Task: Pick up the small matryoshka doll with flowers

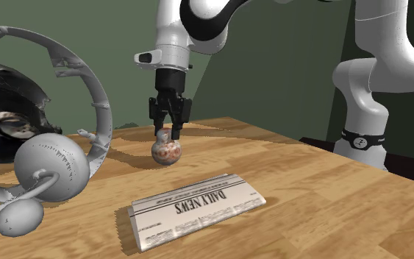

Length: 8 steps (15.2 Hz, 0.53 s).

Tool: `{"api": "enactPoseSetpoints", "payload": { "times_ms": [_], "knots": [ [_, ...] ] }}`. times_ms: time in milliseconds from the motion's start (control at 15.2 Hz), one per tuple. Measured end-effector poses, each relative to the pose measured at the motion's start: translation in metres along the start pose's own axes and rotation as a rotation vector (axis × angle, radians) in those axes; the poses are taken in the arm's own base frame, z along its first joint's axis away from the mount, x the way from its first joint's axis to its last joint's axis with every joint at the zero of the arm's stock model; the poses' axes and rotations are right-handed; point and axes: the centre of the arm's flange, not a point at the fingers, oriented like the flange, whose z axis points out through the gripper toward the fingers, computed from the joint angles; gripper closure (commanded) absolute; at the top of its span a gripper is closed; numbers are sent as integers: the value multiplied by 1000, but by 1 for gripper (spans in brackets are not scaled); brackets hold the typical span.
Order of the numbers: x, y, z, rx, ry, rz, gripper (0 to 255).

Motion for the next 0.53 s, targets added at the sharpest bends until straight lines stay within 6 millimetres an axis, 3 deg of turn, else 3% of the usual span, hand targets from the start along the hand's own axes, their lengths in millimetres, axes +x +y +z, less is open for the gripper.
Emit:
{"api": "enactPoseSetpoints", "payload": {
  "times_ms": [330, 528],
  "knots": [
    [0, 0, 0, 0, 0, 0, 255],
    [2, -1, -10, 1, -2, 0, 255]
  ]
}}
